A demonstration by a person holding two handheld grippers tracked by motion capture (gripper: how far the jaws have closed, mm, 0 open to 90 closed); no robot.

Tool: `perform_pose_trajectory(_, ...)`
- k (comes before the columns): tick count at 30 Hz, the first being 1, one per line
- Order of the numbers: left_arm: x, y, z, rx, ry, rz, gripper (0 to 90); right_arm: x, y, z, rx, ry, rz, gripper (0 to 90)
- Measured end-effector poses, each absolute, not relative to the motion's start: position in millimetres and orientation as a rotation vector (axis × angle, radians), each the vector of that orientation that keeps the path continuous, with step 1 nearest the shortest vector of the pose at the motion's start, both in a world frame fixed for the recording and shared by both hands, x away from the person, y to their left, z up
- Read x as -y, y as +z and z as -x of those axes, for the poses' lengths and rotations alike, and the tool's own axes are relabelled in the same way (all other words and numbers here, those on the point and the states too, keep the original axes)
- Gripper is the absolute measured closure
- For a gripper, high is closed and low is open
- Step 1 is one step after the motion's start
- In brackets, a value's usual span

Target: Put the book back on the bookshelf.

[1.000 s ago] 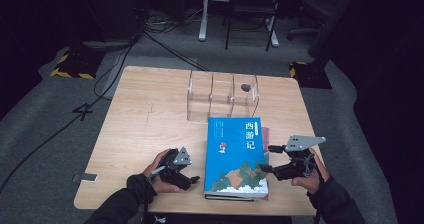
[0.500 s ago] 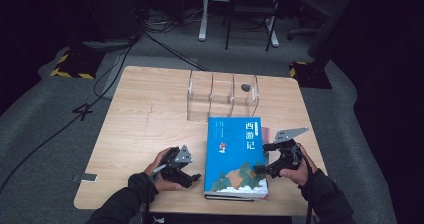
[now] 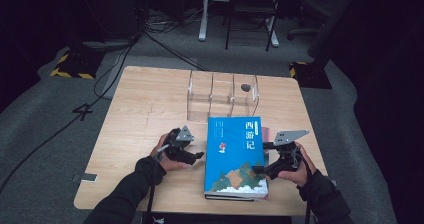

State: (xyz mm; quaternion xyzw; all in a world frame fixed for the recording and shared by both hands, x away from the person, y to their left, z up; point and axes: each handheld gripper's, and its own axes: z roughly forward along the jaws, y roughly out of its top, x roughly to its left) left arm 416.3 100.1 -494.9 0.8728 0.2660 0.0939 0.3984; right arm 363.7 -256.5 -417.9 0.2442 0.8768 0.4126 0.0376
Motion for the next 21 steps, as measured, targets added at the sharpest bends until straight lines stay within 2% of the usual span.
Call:
perform_pose_trajectory(4,-90.9,-498.2,-433.0,-0.649,0.283,-2.217,25.6,259.8,-414.2,-363.0,-2.642,1.27,-0.718,11.7)
perform_pose_trajectory(6,-93.4,-497.6,-437.6,-0.651,0.243,-2.194,28.1,261.9,-411.7,-364.0,-2.638,1.28,-0.697,14.7)
perform_pose_trajectory(9,-94.2,-494.0,-440.5,-0.65,0.212,-2.158,26.3,262.9,-412.6,-368.2,-2.643,1.292,-0.73,15.3)
perform_pose_trajectory(21,-84.4,-482.6,-434.1,-0.593,0.253,-2.14,30.0,264.6,-425.0,-394.4,-2.771,1.341,-0.842,4.0)
